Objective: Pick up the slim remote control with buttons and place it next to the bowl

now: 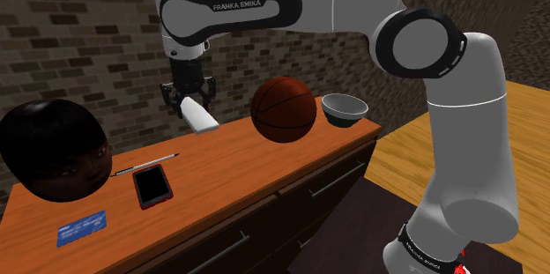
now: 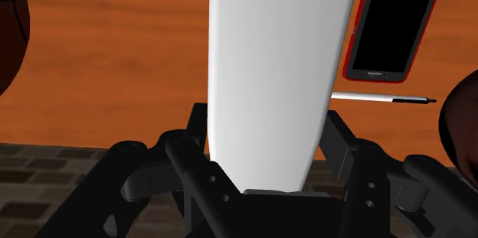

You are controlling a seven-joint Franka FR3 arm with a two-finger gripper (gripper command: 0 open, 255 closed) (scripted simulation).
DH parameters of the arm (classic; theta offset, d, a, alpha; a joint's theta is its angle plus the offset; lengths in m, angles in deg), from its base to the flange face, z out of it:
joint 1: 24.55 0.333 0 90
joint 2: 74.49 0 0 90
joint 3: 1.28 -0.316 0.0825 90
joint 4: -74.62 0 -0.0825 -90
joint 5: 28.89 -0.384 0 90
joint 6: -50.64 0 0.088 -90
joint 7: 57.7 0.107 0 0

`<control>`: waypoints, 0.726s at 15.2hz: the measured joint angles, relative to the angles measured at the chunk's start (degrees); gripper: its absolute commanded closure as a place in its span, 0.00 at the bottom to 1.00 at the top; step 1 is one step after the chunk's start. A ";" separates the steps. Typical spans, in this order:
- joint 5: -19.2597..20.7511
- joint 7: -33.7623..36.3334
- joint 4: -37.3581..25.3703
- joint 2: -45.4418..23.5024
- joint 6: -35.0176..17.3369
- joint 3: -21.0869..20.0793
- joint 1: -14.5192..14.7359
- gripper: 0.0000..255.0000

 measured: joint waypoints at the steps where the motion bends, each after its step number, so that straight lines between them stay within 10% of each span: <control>1: 0.00 0.05 -0.45 0.03 0.47 -0.03 0.08 1.00; 11: -3.49 -10.87 13.51 10.41 -3.71 2.47 -9.35 1.00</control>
